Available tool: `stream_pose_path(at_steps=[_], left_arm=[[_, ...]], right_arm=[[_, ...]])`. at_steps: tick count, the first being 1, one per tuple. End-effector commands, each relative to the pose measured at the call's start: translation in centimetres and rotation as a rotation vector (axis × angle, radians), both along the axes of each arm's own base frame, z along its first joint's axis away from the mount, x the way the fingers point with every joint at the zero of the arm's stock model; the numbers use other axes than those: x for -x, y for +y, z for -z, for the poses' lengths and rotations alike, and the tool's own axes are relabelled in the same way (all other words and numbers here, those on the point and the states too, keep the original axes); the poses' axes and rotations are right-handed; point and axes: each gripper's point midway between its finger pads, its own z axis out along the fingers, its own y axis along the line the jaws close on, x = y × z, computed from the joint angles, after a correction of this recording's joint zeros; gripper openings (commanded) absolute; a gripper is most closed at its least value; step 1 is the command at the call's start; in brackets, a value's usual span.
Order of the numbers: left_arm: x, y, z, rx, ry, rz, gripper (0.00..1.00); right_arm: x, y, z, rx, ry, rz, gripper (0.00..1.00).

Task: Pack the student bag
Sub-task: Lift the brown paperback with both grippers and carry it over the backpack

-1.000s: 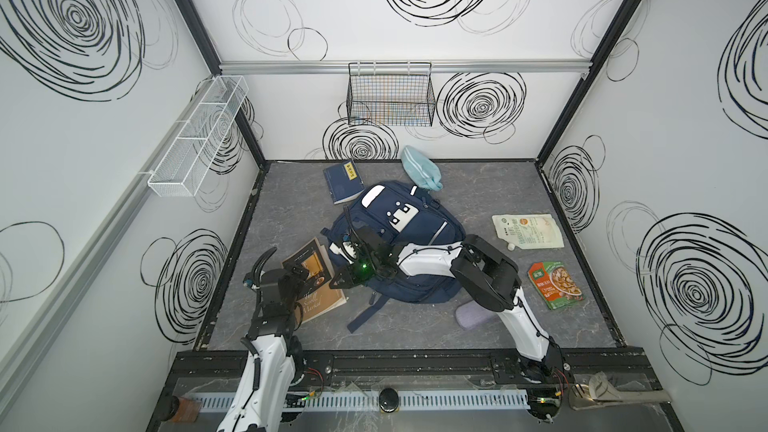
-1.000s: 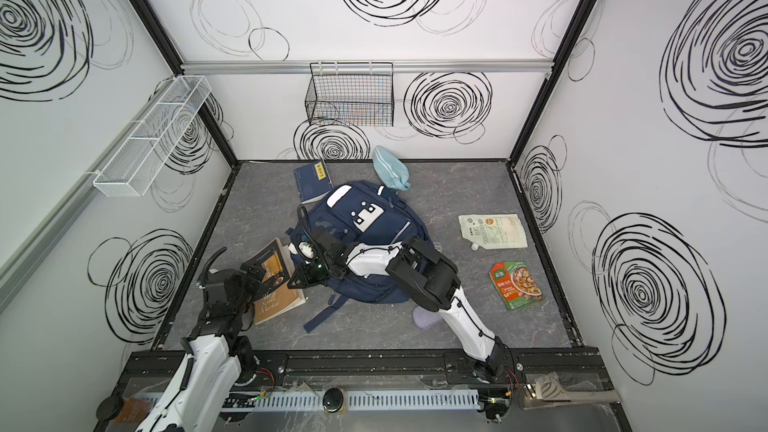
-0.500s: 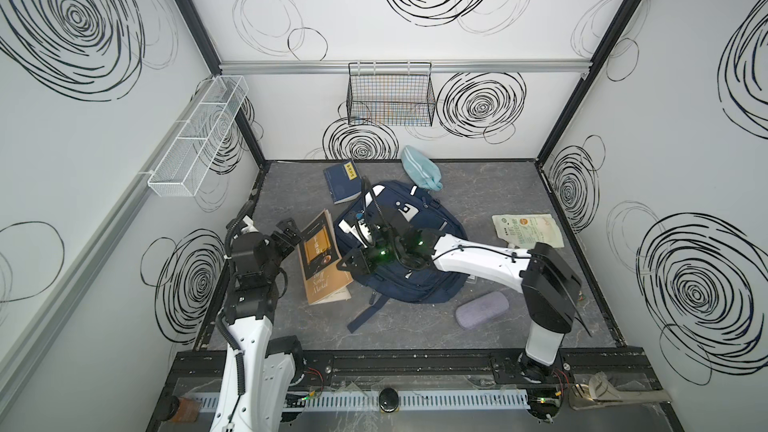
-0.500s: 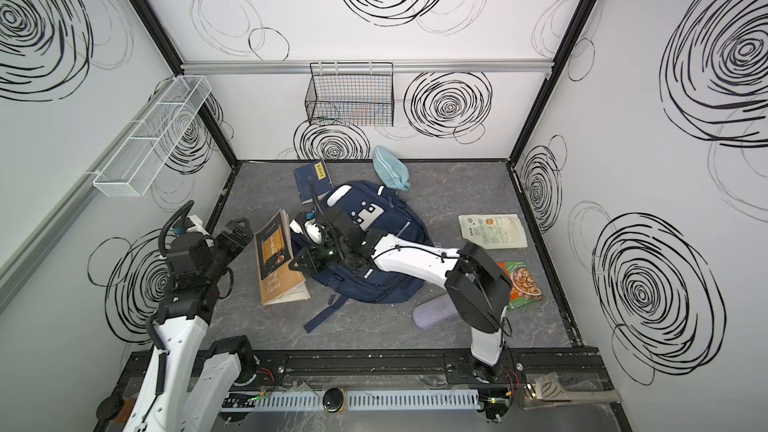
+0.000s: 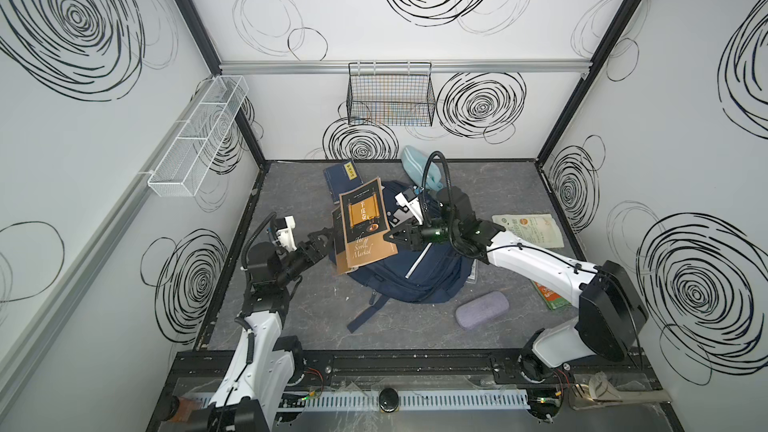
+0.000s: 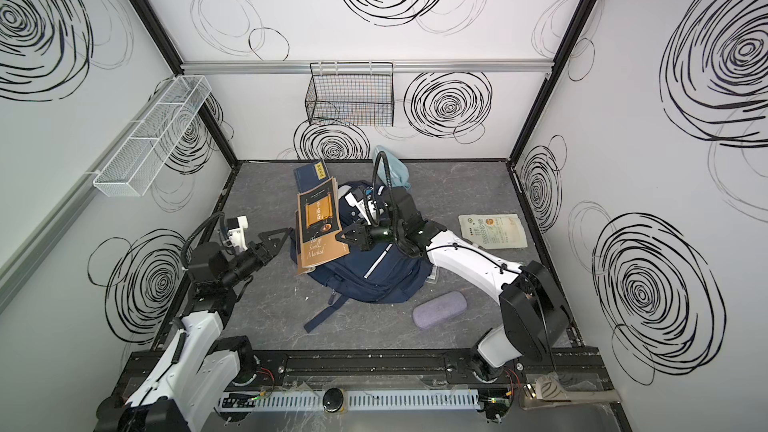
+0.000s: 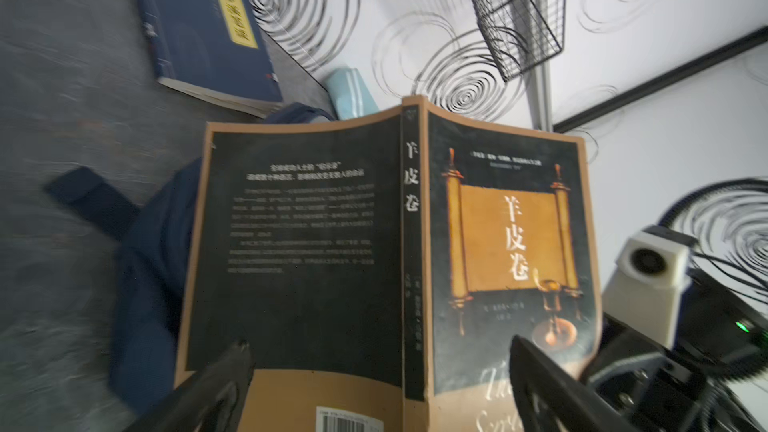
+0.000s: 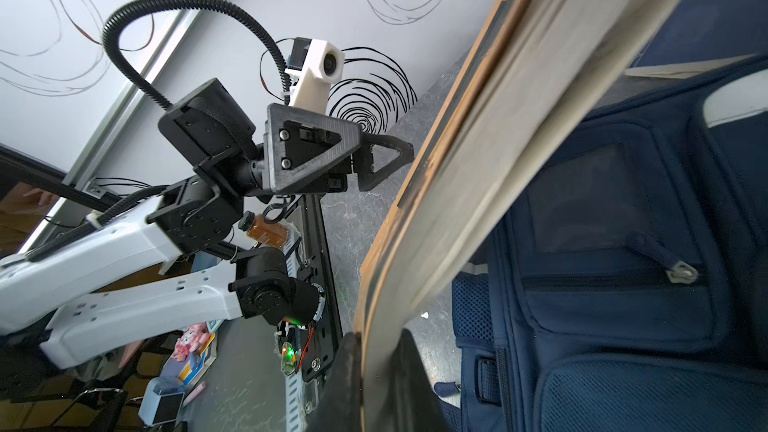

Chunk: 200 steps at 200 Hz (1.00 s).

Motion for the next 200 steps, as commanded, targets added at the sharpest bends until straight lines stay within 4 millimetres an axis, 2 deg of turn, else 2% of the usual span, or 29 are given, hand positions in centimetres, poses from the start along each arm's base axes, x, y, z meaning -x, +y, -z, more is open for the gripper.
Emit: stream_pose_path(at_steps=[1,20,38,59,69,90,111,138,148,169,188,195,200], left_arm=[[1.4,-4.6,-4.1,0.035,-0.17,0.227,1.0],[1.6,-7.3,-4.1,0.034,-0.157,0.314,0.99],[1.5,-8.6,-4.1,0.024,-0.169,0.346,0.96],[0.8,-8.7,-4.0,0.034,-0.159,0.336,0.87],[0.8,-8.7,-4.5,0.057,-0.176,0.34,0.81],[1.0,-8.6,-5.6,0.113,-0.211,0.334,0.74],[1.9,-8.8,-6.8,0.177,-0.253,0.364,0.64],[3.8,-10.0,-8.9,0.248,-0.328,0.456,0.62],[4.1,-10.4,-9.0,0.263,-0.328,0.482,0.54],[4.4,-10.7,-9.1,0.283,-0.319,0.513,0.26],[4.7,-10.3,-9.9,0.314,-0.341,0.513,0.09],[4.9,-10.1,-10.4,0.325,-0.356,0.51,0.05],[4.9,-9.9,-10.6,0.331,-0.362,0.504,0.0]], right_arm=[[2.0,-0.2,-4.3,-0.131,-0.136,-0.13,0.0],[2.6,-0.3,-4.7,-0.145,-0.133,-0.154,0.0],[3.3,-0.3,-5.3,-0.174,-0.129,-0.187,0.0],[3.8,-0.5,-5.8,-0.187,-0.127,-0.204,0.0],[4.0,-0.7,-6.1,-0.193,-0.137,-0.203,0.0],[4.4,-1.1,-6.3,-0.195,-0.146,-0.194,0.0],[4.8,-1.5,-6.4,-0.196,-0.154,-0.188,0.0],[4.8,-1.9,-6.1,-0.193,-0.155,-0.17,0.0],[4.8,-1.9,-6.0,-0.191,-0.154,-0.168,0.0],[4.4,-2.0,-5.4,-0.174,-0.142,-0.142,0.0],[3.4,-2.4,-4.2,-0.129,-0.126,-0.068,0.0],[2.8,-2.7,-3.5,-0.095,-0.132,-0.018,0.03],[2.4,-3.0,-3.1,-0.069,-0.138,0.015,0.1]])
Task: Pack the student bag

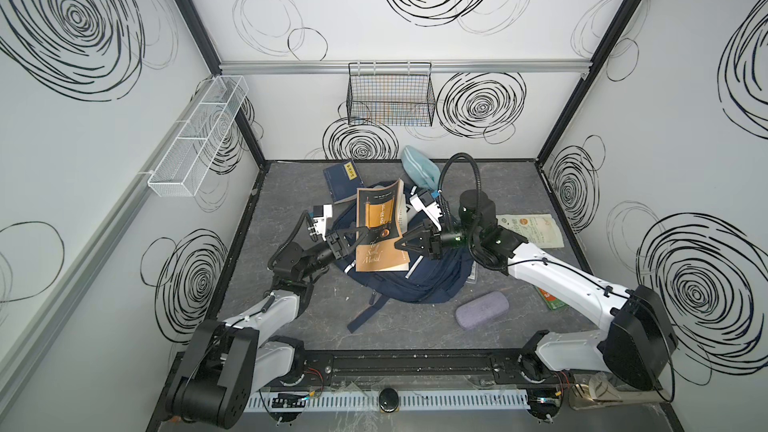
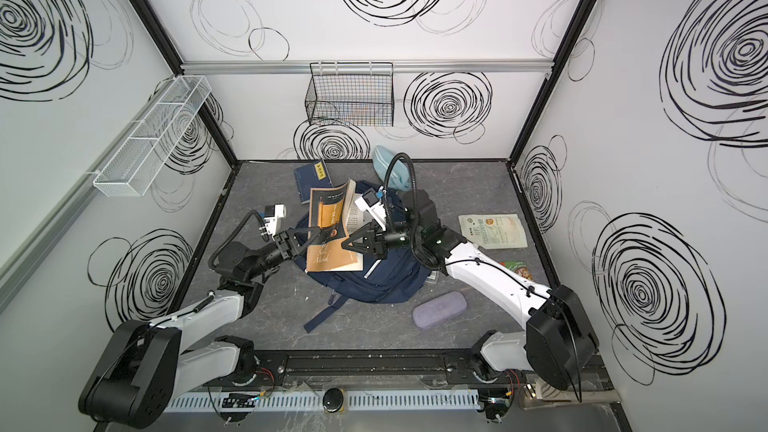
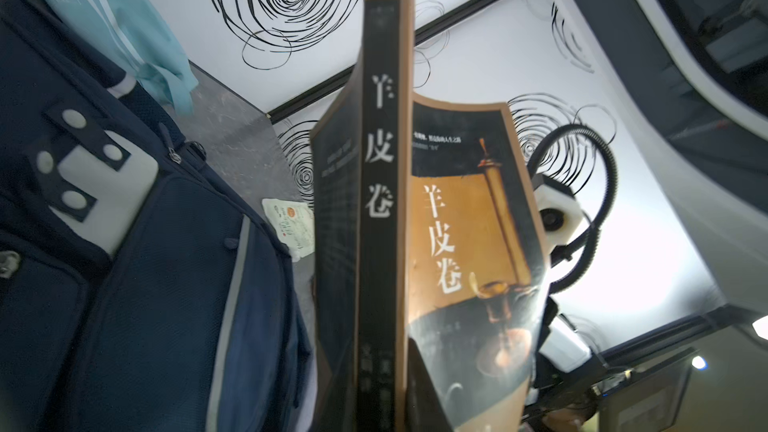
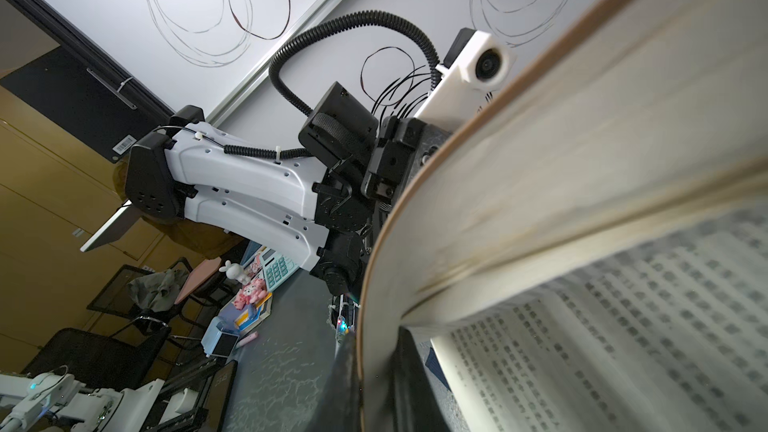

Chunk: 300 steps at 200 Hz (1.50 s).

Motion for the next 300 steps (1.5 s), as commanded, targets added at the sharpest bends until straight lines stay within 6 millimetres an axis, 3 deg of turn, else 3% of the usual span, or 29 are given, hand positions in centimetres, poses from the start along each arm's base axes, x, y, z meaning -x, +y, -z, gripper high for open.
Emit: stream_pose_path(at_steps=[1,12,30,43,59,79,104,131,146,172,196,223,245,270,300], left_arm=[[3.6,-0.4,-5.2,0.07,-0.237,0.101,0.0],[3.3,0.0,-5.6,0.079,-0.231,0.078,0.0],[2.8,0.7,-6.5,0.079,-0.241,0.024,0.0],[2.3,1.2,-7.2,0.065,-0.253,-0.04,0.0],[1.3,2.2,-8.4,0.03,-0.271,-0.174,0.0],[1.3,3.4,-11.5,-0.013,-0.358,-0.385,0.0],[4.1,4.9,-16.6,0.034,-0.537,-0.595,0.0],[7.7,5.6,-20.8,0.18,-0.71,-0.66,0.0],[8.8,5.0,-22.8,0.236,-0.769,-0.641,0.0],[11.1,3.4,-25.2,0.321,-0.896,-0.613,0.0],[12.3,3.1,-25.9,0.402,-0.938,-0.654,0.0],[13.2,2.1,-26.7,0.448,-0.958,-0.641,0.0],[14.4,2.4,-26.8,0.476,-0.978,-0.712,0.0],[14.7,3.0,-27.0,0.463,-0.971,-0.805,0.0],[14.7,3.3,-27.4,0.476,-0.956,-0.838,0.0]], right_arm=[[-2.3,-0.9,1.6,0.071,-0.04,0.165,0.12],[-3.1,-1.9,2.2,0.115,-0.056,0.252,0.37],[-3.9,-3.7,2.6,0.144,-0.084,0.367,0.58],[-4.3,-5.1,2.2,0.135,-0.117,0.458,0.69],[-4.3,-6.4,1.0,0.066,-0.159,0.537,0.74],[-4.0,-7.5,-1.5,-0.062,-0.185,0.6,0.88],[-2.4,-7.3,-5.6,-0.256,-0.21,0.568,0.89],[1.8,-5.6,-10.1,-0.406,-0.314,0.433,0.89],[3.7,-5.1,-12.3,-0.481,-0.358,0.411,0.97],[6.6,-4.2,-15.3,-0.609,-0.352,0.353,0.98],[7.3,-4.2,-16.3,-0.692,-0.292,0.364,0.99],[6.2,-4.5,-16.7,-0.727,-0.23,0.443,1.0],[5.7,-5.2,-16.9,-0.758,-0.206,0.481,0.99],[5.7,-6.0,-16.4,-0.782,-0.173,0.497,0.98],[5.3,-5.4,-15.5,-0.75,-0.139,0.499,0.98]])
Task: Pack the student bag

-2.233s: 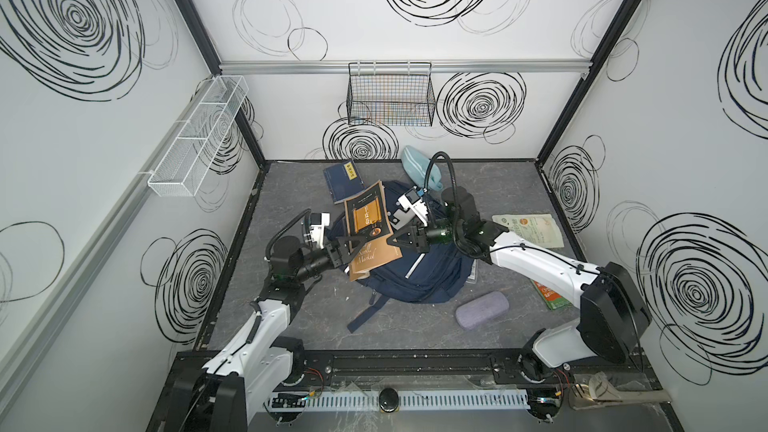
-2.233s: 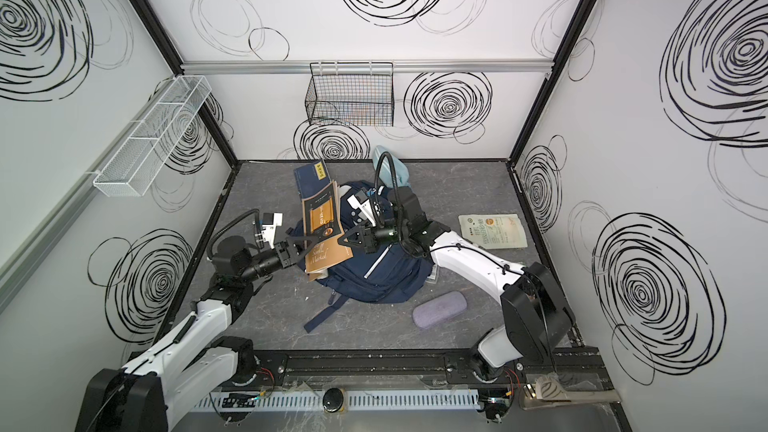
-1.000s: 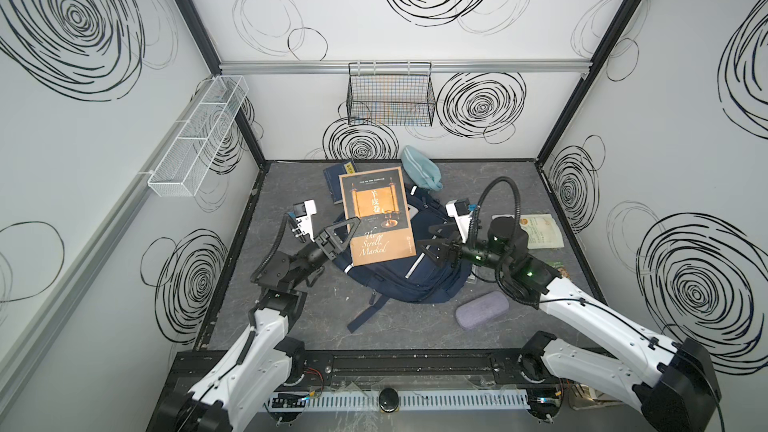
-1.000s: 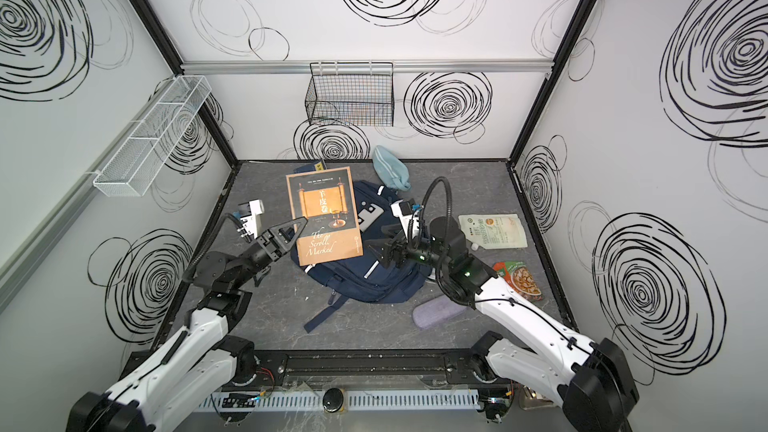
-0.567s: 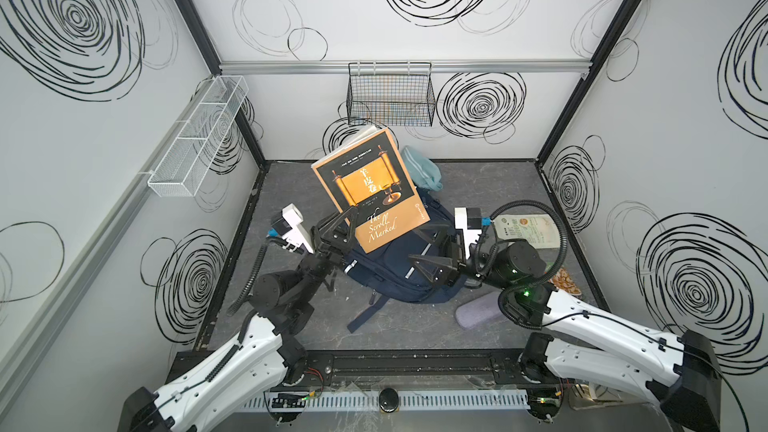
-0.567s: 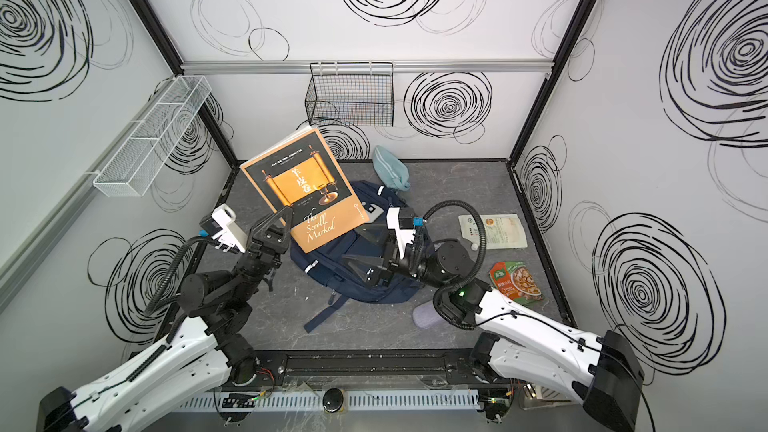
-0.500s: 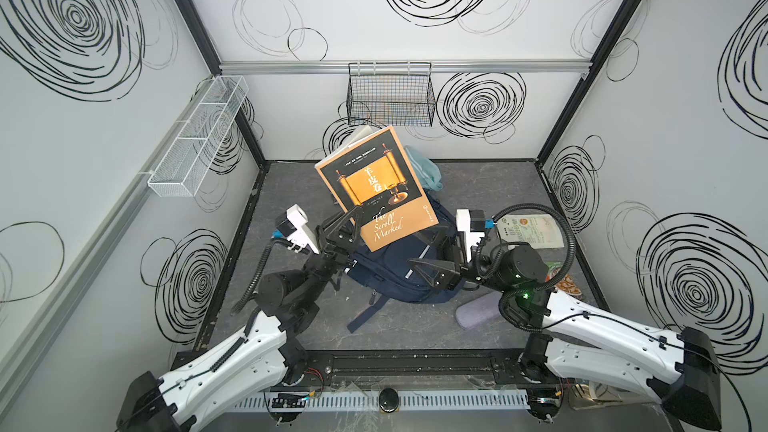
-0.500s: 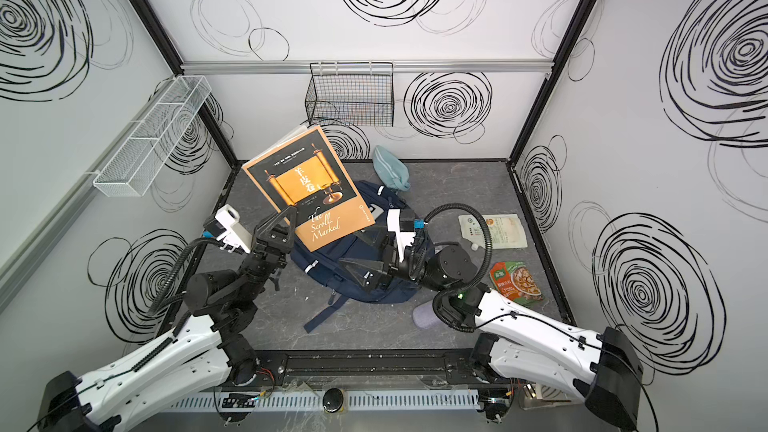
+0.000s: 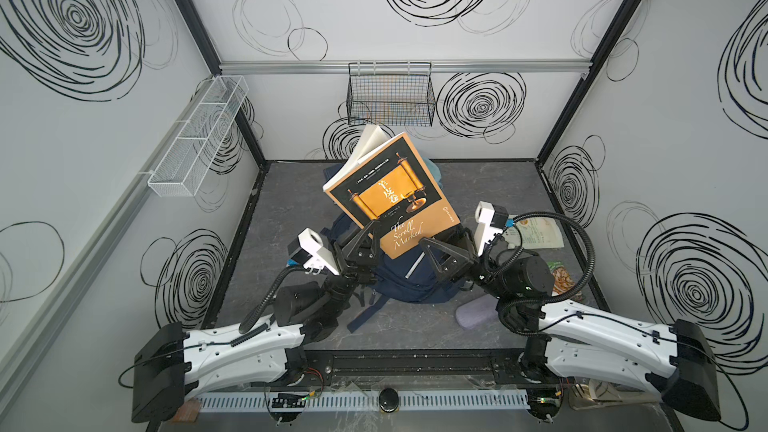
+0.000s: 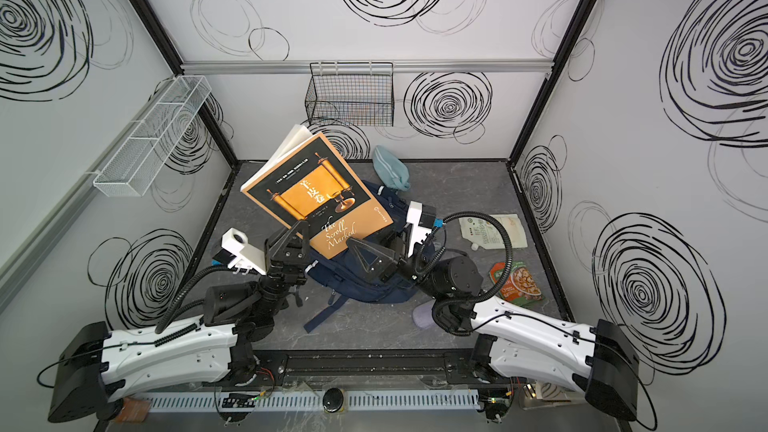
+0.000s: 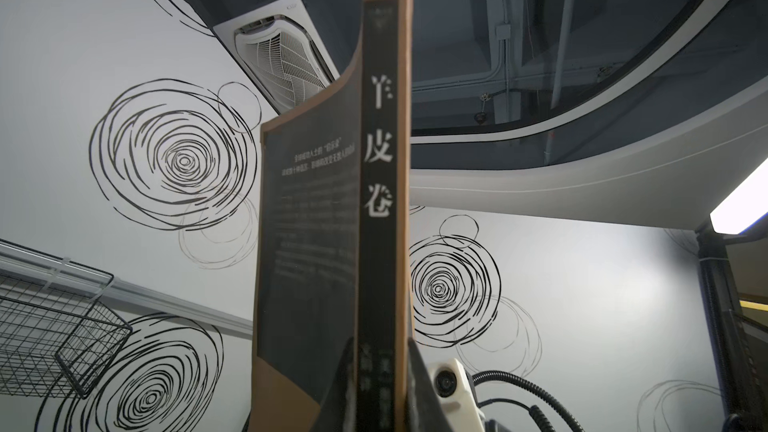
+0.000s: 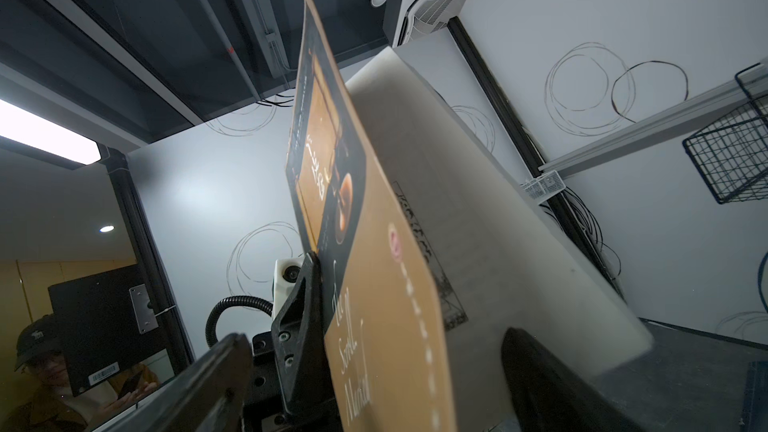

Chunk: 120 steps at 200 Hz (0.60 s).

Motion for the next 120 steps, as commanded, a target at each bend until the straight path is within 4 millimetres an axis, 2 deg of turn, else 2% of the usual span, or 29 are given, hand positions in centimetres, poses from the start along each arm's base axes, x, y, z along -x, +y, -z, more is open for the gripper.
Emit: stream_pose_path(at_steps=[1,26,59,110,120], left_arm=[[2.6,6.4,-4.8,0.275,-0.134,-0.101,0.0],[2.9,6.6,-4.7,0.297,-0.145,-0.113,0.0],[2.7,6.6,-4.4,0.308,-0.133,-0.103,0.0],[3.8,6.8,-4.7,0.318,-0.159,-0.053,0.0],[3.8,6.8,-4.6,0.327,-0.151,-0.027,0.0]], right_arm=[[0.0,-0.6,-0.5,-0.056,0.032,-0.004,0.98],[-0.3,-0.1,0.2,-0.041,0.06,-0.018,0.98],[-0.3,0.2,0.1,-0.068,0.071,-0.046,0.99],[0.0,1.2,0.5,-0.082,0.089,-0.112,0.98],[0.6,0.9,-0.5,-0.117,0.055,-0.133,0.96]])
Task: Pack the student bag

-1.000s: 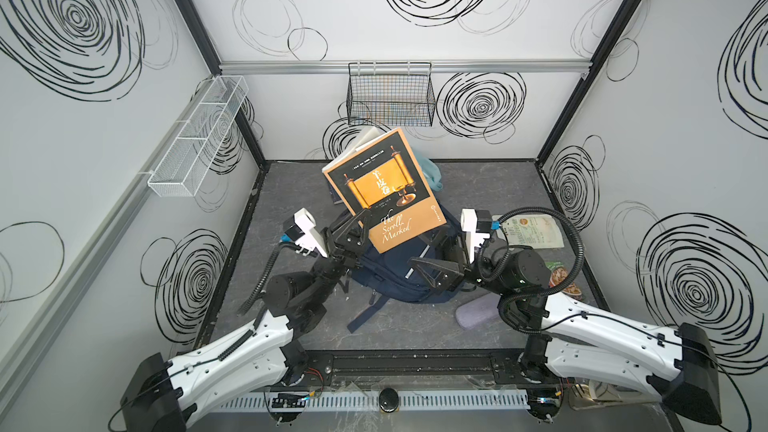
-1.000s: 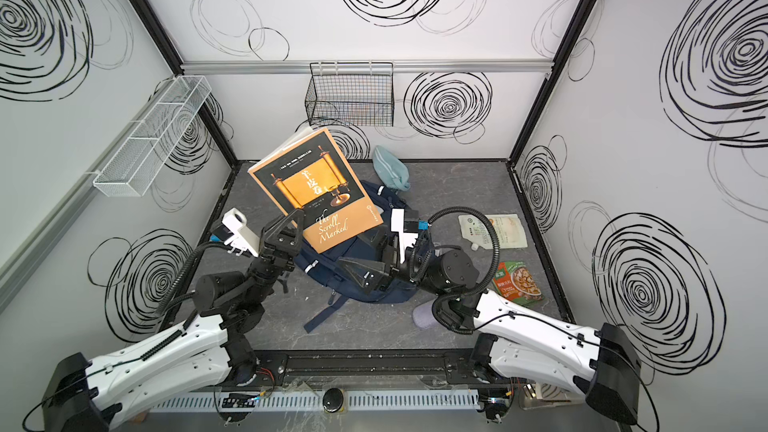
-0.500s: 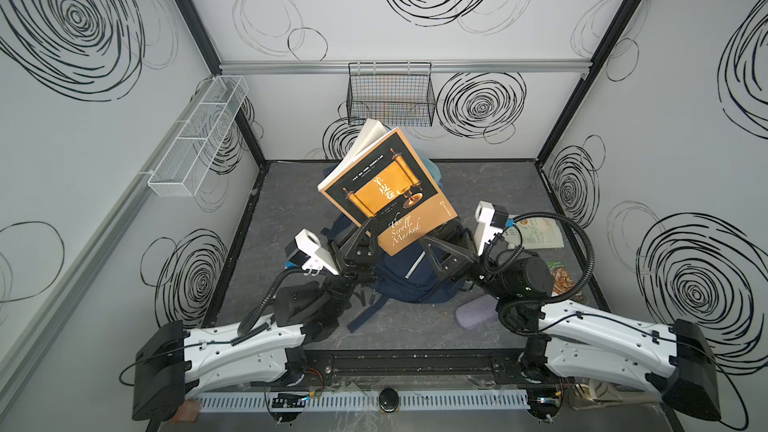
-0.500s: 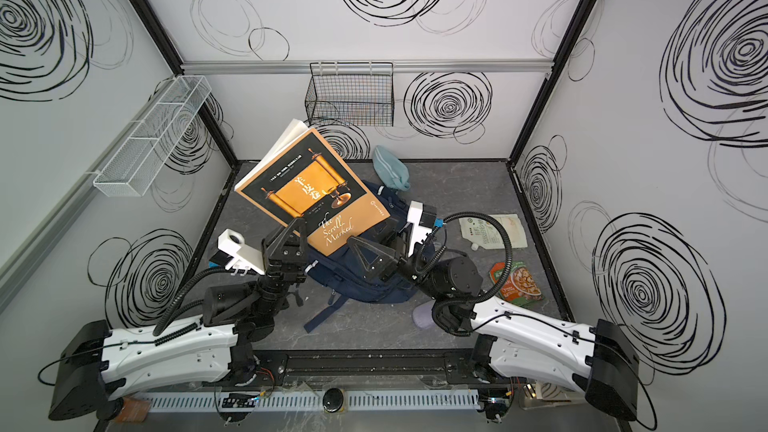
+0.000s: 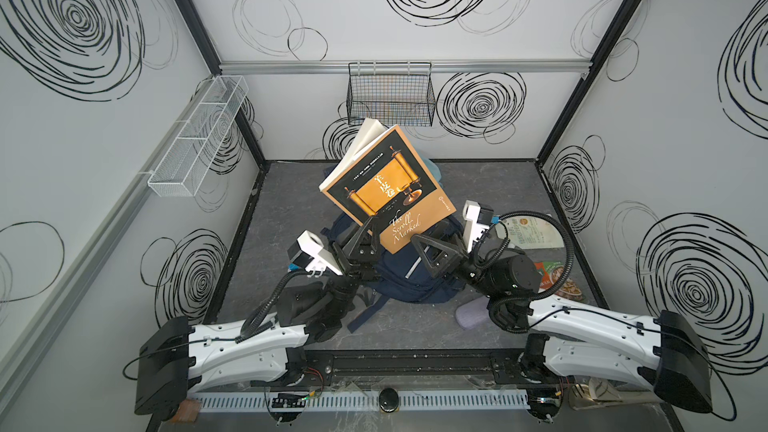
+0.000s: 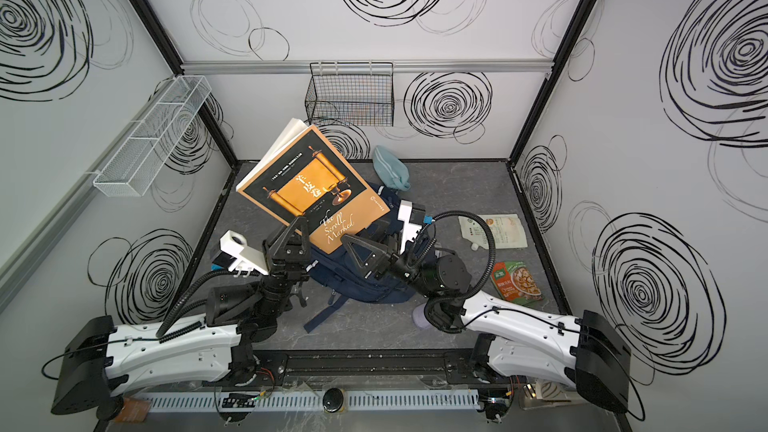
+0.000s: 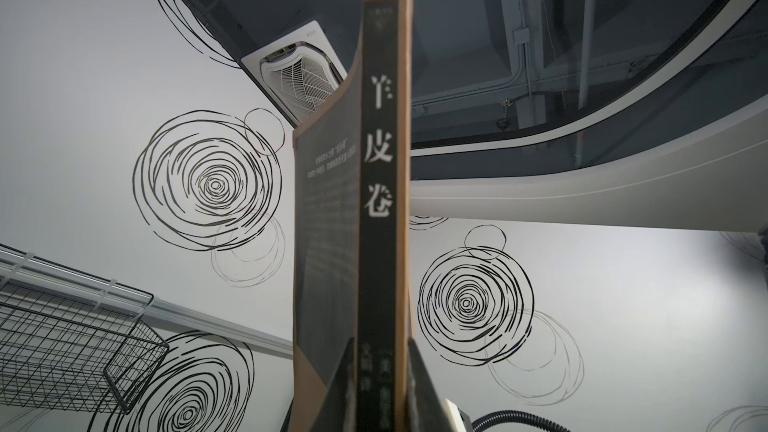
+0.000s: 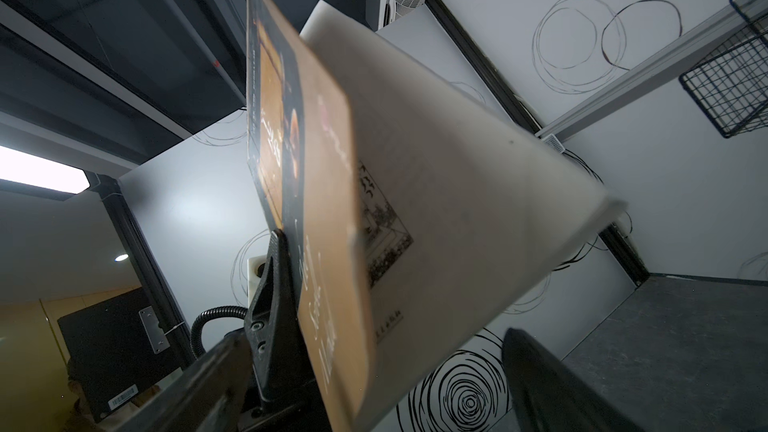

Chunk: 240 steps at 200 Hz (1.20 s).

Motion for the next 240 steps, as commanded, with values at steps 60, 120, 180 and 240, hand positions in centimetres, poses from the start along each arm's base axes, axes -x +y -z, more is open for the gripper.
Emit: stream_pose_path(at_steps=[60,120,180,240], left_arm=[[2.3,5.8,-2.4,0.33,-0.041,0.074,0.0],[0.9,3.9,-1.5,0.347,0.067,0.101,0.0],[0.1,3.4,-1.2,0.362,0.116,0.085,0.0],[-0.8,2.9,-0.8,0.376,0.158,0.08,0.0]], right_arm=[[2.6,-2.2,-5.9,-0.184,-0.166,-0.038,0.73],[2.9,-3.6,-7.2,-0.278,-0.169,-0.045,0.57],[2.3,-4.3,-7.1,-0.32,-0.132,-0.021,0.35],[1.2,-3.8,-7.0,-0.291,-0.106,0.011,0.54]])
